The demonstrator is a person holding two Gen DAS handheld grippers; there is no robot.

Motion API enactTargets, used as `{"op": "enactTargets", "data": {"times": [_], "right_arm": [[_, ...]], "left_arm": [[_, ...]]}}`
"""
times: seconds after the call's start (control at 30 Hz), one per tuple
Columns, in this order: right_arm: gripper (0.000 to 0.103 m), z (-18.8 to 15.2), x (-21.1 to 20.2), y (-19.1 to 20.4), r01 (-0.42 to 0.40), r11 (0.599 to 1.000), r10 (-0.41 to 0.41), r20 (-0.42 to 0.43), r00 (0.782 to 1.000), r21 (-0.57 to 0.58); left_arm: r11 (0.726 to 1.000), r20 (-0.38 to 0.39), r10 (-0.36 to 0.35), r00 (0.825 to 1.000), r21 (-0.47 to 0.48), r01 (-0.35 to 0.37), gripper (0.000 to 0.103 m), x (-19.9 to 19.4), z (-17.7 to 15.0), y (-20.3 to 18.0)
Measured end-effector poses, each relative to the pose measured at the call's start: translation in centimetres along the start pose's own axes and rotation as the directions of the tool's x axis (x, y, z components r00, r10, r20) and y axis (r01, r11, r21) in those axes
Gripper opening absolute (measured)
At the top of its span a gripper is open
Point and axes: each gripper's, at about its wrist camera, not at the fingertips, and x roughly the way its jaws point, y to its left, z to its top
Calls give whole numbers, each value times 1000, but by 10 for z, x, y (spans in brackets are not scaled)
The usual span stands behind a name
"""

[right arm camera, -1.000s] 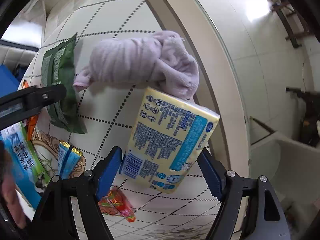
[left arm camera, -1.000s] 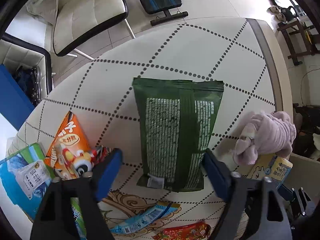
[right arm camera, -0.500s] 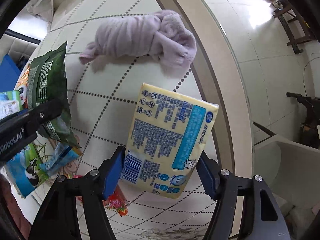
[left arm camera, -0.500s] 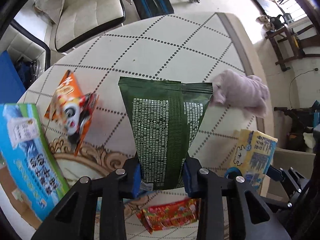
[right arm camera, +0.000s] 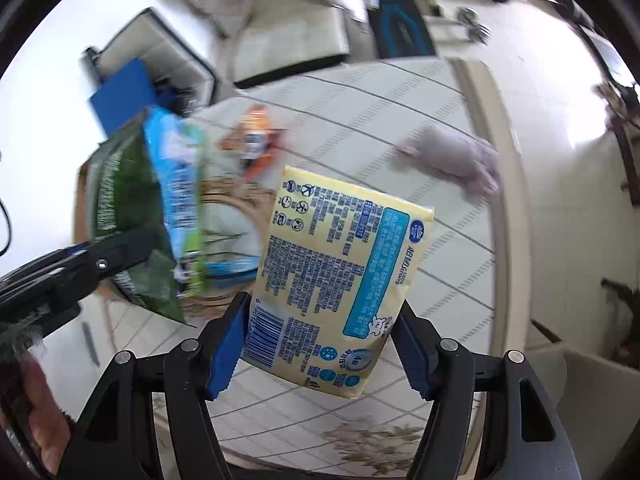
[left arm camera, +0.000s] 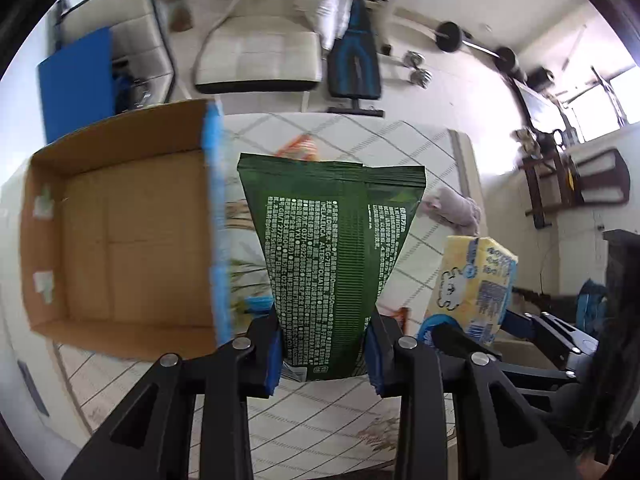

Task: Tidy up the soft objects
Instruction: 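Carry both items into the cardboard box and open both tools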

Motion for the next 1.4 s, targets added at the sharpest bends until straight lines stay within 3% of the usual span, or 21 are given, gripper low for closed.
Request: {"op": "enactTargets", "data": {"times": [0.1,0.23,0.47,0.73,0.97,1.13,1.2,1.23,1.27,1.3,1.37,1.4], "right_arm": [[70,13,-10,57,-37,996,39,21,999,-85],[70,34,8,139,-30,984,35,29,999,-177],[70,85,83,228,25,981,-32,-37,999,-191],[70,128,176,264,102,973,-126,-105,986,-209],[70,140,216,268,138,962,-171,-127,977,-235],[72,142,227,266,138,960,-175,-138,975,-245],[75,140,227,267,145,957,-187,-150,971,-252],[76,139,225,268,143,956,-184,-145,972,-255],[84,138,222,269,144,956,-184,-140,973,-255],[91,136,220,269,143,956,-182,-135,974,-257],[92,133,215,269,148,956,-185,-127,975,-255],[92,131,212,268,145,956,-180,-119,977,-256]], "left_arm": [[998,29,47,998,-47,-45,30,-22,-2,44],[991,46,98,994,-94,-93,30,-39,6,103],[988,-42,103,994,-109,-107,30,1,40,184],[992,-173,37,984,-115,-57,30,67,85,244],[995,-223,-8,975,-99,-15,32,98,97,249],[987,-255,-43,966,-163,1,33,110,95,259],[987,-261,-41,965,-164,-2,37,109,95,259],[987,-257,-34,966,-160,-8,44,107,94,259],[988,-252,-29,967,-156,-11,59,105,95,259],[989,-242,-23,970,-145,-13,66,100,94,257],[992,-216,-1,976,-125,-27,82,88,92,255],[992,-207,9,978,-119,-34,85,85,91,255]]}}
